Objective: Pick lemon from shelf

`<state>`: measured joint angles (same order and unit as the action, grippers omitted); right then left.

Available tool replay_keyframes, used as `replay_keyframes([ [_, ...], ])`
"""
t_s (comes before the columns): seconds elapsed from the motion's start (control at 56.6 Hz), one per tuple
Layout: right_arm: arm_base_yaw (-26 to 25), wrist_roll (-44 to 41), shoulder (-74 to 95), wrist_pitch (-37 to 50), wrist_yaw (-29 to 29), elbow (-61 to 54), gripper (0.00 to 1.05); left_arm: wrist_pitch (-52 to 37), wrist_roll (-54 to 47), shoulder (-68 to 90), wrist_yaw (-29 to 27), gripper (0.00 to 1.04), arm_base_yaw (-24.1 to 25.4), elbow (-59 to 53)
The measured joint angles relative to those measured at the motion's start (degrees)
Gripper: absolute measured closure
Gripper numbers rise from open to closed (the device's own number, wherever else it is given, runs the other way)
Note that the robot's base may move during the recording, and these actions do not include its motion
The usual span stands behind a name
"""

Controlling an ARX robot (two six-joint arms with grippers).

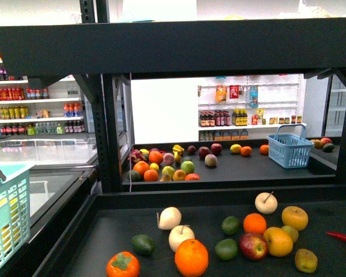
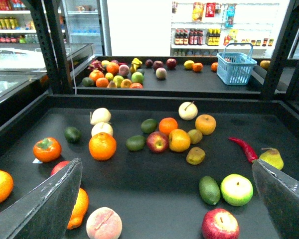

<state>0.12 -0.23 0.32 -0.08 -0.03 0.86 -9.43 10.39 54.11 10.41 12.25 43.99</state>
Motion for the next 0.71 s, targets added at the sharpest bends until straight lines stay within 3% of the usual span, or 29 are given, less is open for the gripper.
replay_keyframes([
  [0.071, 0.0, 0.0, 0.0, 0.0, 0.0, 0.0, 0.02, 3.3, -5.2, -9.7, -7.6, 0.46, -7.5, -7.4],
  [0.124, 0.0, 0.0, 0.0, 0.0, 0.0, 0.0, 0.02, 3.7, -6.8, -14.9, -8.9, 0.55, -10.8, -11.7],
  [0.212, 0.0, 0.0, 0.0, 0.0, 0.0, 0.0, 0.02, 1.7, -8.7, -20.8, -9.9, 0.73, -12.1, -17.6],
  [0.318, 0.0, 0.0, 0.0, 0.0, 0.0, 0.0, 0.02, -0.8, -9.3, -24.8, -10.4, 1.03, -12.1, -25.5],
  [0.707, 0.0, 0.0, 0.0, 0.0, 0.0, 0.0, 0.02, -2.7, -9.7, -34.0, -10.4, 1.02, -12.1, -36.3],
])
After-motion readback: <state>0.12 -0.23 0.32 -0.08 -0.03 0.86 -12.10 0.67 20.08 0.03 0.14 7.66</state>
